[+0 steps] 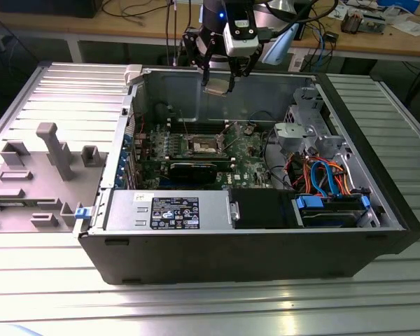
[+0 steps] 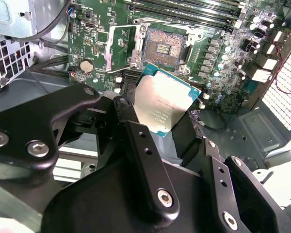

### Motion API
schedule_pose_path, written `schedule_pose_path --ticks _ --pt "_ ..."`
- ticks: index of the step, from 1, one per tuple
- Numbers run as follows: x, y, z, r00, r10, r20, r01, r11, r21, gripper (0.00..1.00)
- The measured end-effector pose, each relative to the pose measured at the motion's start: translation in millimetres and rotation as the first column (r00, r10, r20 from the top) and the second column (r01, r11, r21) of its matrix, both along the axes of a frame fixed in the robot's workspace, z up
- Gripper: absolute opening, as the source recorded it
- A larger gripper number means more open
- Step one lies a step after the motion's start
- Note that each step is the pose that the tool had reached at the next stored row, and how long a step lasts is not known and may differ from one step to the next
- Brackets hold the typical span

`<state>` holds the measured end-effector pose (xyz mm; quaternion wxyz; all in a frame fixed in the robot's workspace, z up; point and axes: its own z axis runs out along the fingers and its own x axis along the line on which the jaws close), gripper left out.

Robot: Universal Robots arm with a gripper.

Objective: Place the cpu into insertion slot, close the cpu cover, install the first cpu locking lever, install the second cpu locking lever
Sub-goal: 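Place the cpu into insertion slot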

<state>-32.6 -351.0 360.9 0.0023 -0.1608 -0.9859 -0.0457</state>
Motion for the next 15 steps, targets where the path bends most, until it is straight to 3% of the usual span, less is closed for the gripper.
schedule_pose_path --ticks 15 --pt "0.0 0.0 0.0 0.9999 -0.017 0.0000 0.017 0.9999 0.0001 0.54"
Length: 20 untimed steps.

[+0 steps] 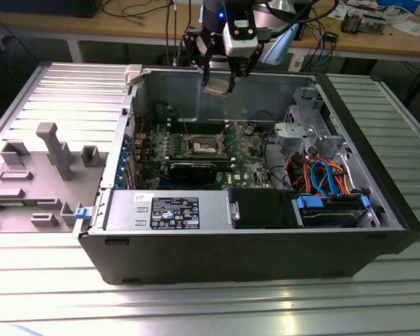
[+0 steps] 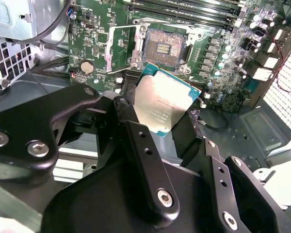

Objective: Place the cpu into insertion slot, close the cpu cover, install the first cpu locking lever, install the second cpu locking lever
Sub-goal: 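Place the cpu into insertion slot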

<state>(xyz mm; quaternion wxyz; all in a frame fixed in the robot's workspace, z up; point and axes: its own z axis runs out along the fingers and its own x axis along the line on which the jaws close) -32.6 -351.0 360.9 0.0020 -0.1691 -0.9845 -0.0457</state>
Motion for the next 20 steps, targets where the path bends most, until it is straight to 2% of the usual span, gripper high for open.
schedule_pose_path --ticks 20 --pt "0.0 0.0 0.0 1.0000 -0.009 0.0000 0.009 1.0000 0.0000 0.54"
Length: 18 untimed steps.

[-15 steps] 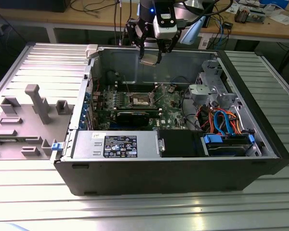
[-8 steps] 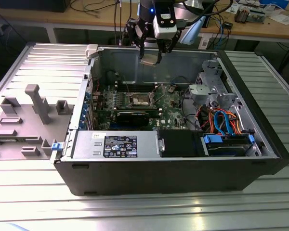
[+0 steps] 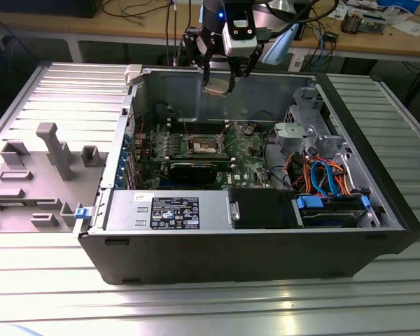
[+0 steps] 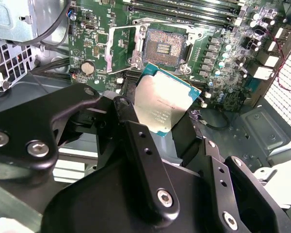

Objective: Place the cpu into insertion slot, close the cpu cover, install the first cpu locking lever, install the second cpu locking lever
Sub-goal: 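Place the cpu into insertion slot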

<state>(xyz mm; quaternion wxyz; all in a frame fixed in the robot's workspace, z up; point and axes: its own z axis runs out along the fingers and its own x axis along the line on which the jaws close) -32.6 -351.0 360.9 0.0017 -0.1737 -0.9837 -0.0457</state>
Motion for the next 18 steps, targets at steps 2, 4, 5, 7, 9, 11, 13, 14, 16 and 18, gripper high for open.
schedule_pose_path --ticks 2,4,5,7,9,11,13,14,16,18 --pt "0.0 0.0 0.0 1.0000 0.000 0.0000 0.000 1.0000 0.0000 0.54" --pt "0.0 0.0 0.0 1.0000 -0.004 0.0000 0.004 1.0000 0.0000 0.54" --pt "0.0 0.0 0.0 0.9999 -0.012 0.0000 0.012 0.9999 0.0000 0.54" --pt "0.0 0.0 0.0 0.9994 -0.034 0.0000 0.034 0.9994 0.0000 0.54" --pt "0.0 0.0 0.0 0.9982 -0.059 -0.0001 0.059 0.9982 -0.0003 0.54" --pt "0.0 0.1 0.0 0.9962 -0.087 -0.0001 0.087 0.9962 -0.0005 0.54" --pt "-0.1 0.1 -0.1 0.9947 -0.102 -0.0001 0.102 0.9947 -0.0004 0.54" --pt "-0.4 0.1 -0.1 0.9947 -0.102 0.0000 0.102 0.9947 -0.0003 0.54" --pt "-0.5 0.1 -0.1 0.9947 -0.102 0.0000 0.102 0.9947 -0.0003 0.54" --pt "-0.7 0.1 -0.1 0.9947 -0.102 0.0000 0.102 0.9947 -0.0003 0.54"
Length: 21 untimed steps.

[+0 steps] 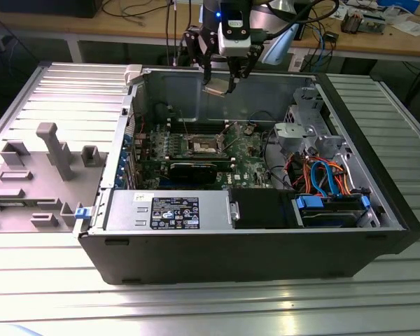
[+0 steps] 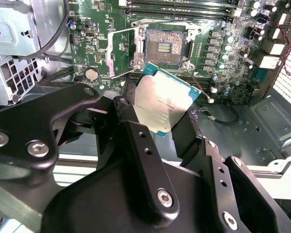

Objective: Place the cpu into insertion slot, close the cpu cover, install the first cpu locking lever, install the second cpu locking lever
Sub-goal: 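Place the cpu into insertion slot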

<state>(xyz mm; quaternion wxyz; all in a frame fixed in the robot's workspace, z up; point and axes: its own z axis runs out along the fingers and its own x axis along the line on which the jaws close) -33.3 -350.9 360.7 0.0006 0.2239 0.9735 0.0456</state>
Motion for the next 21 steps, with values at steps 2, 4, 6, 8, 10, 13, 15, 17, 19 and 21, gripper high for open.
schedule_pose_path --ticks 2,4,6,8,10,13,15,17,19,21 --pt "-0.2 0.0 0.0 1.0000 0.000 0.0000 0.000 1.0000 0.0000 0.54" --pt "-0.3 0.0 0.0 1.0000 0.000 0.0000 0.000 1.0000 0.0000 0.54" --pt "-0.4 0.0 0.0 1.0000 0.000 0.0000 0.000 1.0000 0.0000 0.54" --pt "-0.5 0.0 0.0 1.0000 0.000 0.0000 0.000 1.0000 0.0000 0.54" --pt "-0.6 0.0 0.0 1.0000 0.000 0.0001 0.000 1.0000 0.0000 0.54" --pt "-0.6 0.0 0.0 1.0000 -0.010 0.0000 0.010 1.0000 0.0000 0.54" --pt "-0.6 0.0 0.0 0.9997 -0.023 0.0000 0.023 0.9997 -0.0002 0.54" --pt "-0.6 0.0 -0.1 0.9994 -0.036 0.0000 0.036 0.9994 -0.0001 0.54" --pt "-0.6 0.0 -0.2 0.9984 -0.056 0.0000 0.056 0.9984 -0.0001 0.54" --pt "-0.6 0.0 -0.4 0.9975 -0.071 0.0000 0.071 0.9975 0.0000 0.54"
